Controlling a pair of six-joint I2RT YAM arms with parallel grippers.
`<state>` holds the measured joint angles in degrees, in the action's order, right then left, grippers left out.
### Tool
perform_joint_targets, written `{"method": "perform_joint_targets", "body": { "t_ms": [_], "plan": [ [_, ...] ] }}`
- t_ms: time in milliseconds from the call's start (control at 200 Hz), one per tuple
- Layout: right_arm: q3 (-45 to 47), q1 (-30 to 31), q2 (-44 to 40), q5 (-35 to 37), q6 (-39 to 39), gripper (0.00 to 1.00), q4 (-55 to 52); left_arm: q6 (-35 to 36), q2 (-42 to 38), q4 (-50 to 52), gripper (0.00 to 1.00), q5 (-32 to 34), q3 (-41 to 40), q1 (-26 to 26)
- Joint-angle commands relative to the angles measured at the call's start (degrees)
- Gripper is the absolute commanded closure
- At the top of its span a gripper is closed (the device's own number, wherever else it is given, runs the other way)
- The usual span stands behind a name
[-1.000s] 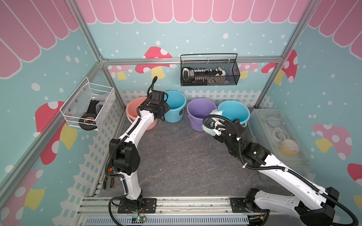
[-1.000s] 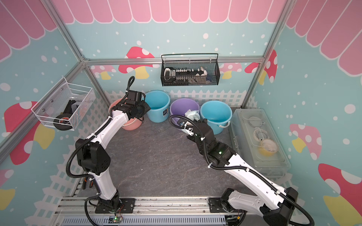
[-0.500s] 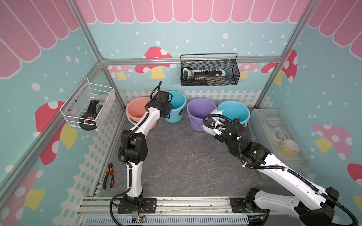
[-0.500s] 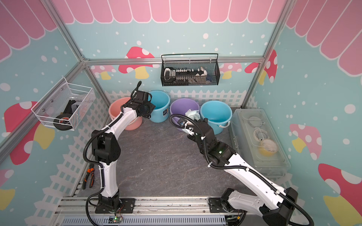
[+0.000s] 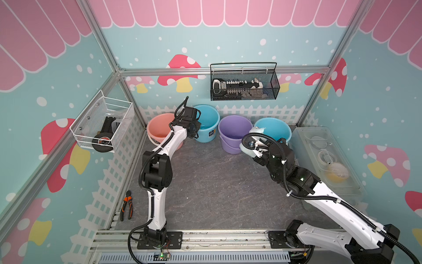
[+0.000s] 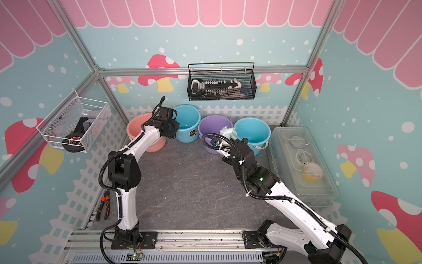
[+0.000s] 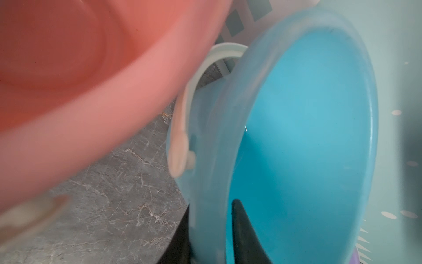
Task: Wipe the inside of the bucket with a cloth
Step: Pick up the bucket from the center of the board.
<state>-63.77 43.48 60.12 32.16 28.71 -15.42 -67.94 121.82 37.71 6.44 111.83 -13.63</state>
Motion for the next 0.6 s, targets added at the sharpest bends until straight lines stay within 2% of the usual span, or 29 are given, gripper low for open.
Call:
{"method": "perform_joint_targets", "body": {
  "t_ms": [0, 305, 595],
  "plan": [
    [-0.13, -0.33, -0.27, -0.39, 0.12, 1.00, 0.47, 1.56, -3.52, 1.11, 0.82, -0.28, -2.52, 0.99],
    [-1.18, -0.33, 0.41, -1.19, -1.50, 1.00, 0.23, 7.55, -7.77, 2.81, 0.93, -6.54, -6.32, 4.60],
    [-2.76, -0.33, 1.73, -1.75, -2.43, 1.00, -0.40, 18.32, -10.75, 8.22, 1.00, -13.39, -6.21, 6.60]
  ]
}}
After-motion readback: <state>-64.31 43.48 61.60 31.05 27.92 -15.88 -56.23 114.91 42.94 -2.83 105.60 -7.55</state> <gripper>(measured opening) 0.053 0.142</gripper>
